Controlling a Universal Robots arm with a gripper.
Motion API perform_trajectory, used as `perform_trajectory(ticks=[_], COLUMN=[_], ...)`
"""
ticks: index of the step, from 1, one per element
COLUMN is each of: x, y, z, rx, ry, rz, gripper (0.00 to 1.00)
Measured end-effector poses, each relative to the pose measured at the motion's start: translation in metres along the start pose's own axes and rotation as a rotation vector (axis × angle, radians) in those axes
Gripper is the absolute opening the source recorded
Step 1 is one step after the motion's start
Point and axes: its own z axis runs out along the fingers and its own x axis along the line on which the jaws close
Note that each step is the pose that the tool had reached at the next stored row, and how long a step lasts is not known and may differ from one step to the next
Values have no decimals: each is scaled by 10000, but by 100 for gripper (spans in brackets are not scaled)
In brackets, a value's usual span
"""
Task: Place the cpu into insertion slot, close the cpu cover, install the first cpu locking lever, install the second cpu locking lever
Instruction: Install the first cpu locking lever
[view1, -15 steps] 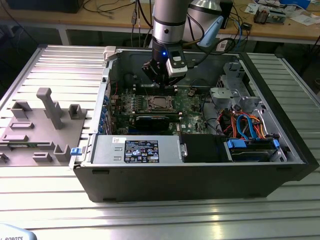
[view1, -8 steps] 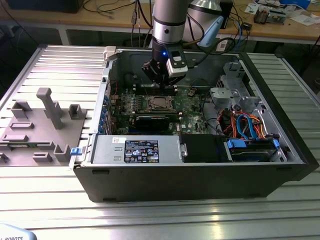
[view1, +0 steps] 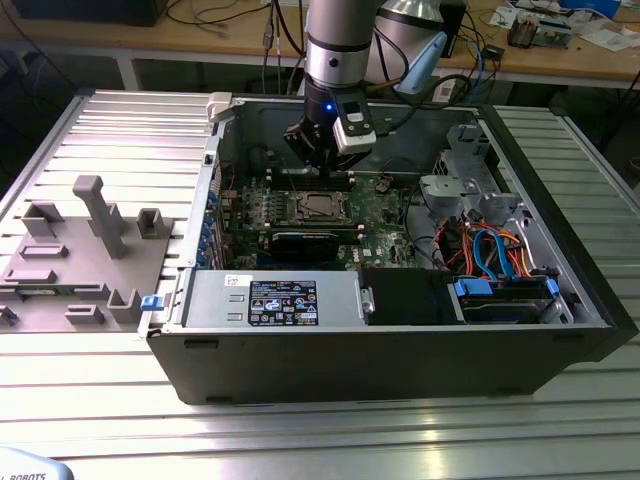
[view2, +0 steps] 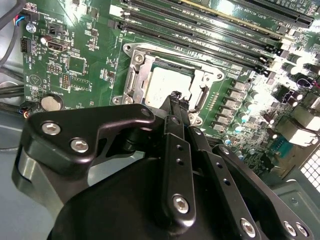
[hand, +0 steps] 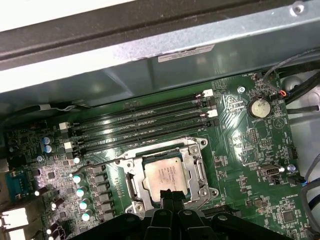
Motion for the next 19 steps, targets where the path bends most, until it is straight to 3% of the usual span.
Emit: perform_trajectory(ticks=[19], x=[0], y=[0], z=[0], rx=[0], ry=[-4], rz=[-254], gripper=[11])
